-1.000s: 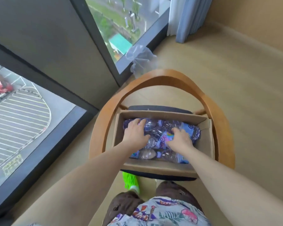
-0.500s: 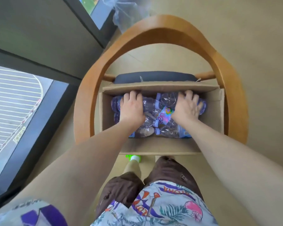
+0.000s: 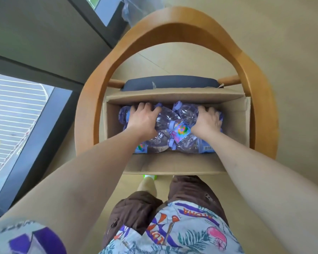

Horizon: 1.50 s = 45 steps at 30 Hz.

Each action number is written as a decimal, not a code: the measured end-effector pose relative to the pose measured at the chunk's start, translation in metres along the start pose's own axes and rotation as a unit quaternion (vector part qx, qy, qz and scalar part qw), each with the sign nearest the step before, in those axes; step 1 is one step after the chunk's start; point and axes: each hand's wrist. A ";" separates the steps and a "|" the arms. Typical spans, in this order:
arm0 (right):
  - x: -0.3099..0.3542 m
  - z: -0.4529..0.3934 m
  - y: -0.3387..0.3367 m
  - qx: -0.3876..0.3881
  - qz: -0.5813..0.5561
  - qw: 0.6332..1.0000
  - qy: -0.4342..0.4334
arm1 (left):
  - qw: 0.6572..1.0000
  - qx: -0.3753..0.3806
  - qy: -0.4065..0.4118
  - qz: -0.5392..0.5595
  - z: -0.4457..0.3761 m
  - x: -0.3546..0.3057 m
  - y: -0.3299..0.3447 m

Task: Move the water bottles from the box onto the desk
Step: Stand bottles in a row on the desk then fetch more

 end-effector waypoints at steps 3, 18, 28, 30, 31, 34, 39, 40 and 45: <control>-0.006 -0.004 -0.002 0.018 -0.040 0.999 -0.005 | 0.997 0.058 0.019 -0.049 -0.004 -0.006 -0.012; -0.015 0.034 -0.015 -0.006 -0.099 0.994 -0.044 | 0.994 0.091 0.037 0.046 0.043 -0.018 -0.032; 0.001 0.104 -0.045 0.005 -0.271 0.953 -0.134 | 0.898 0.016 -0.103 0.428 0.117 -0.003 -0.072; 0.015 0.126 -0.052 0.008 -0.336 0.929 -0.154 | 0.850 -0.044 -0.106 0.514 0.139 0.007 -0.085; 0.023 0.137 -0.054 0.005 -0.370 0.915 -0.162 | 0.830 -0.066 -0.102 0.544 0.150 0.012 -0.091; 0.052 0.167 -0.065 -0.010 -0.448 0.872 -0.197 | 0.780 -0.125 -0.118 0.602 0.192 0.025 -0.112; 0.113 0.219 -0.091 0.016 -0.503 0.818 -0.279 | 0.690 -0.237 -0.138 0.670 0.261 0.051 -0.143; 0.126 0.229 -0.096 0.019 -0.502 0.812 -0.298 | 0.679 -0.259 -0.139 0.673 0.273 0.057 -0.148; 0.191 0.270 -0.117 0.056 -0.453 0.799 -0.391 | 0.609 -0.384 -0.146 0.678 0.335 0.087 -0.176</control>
Point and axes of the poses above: each hand's wrist, its own z-axis away from the middle knuckle, its own y-axis out of the palm, x = y × z
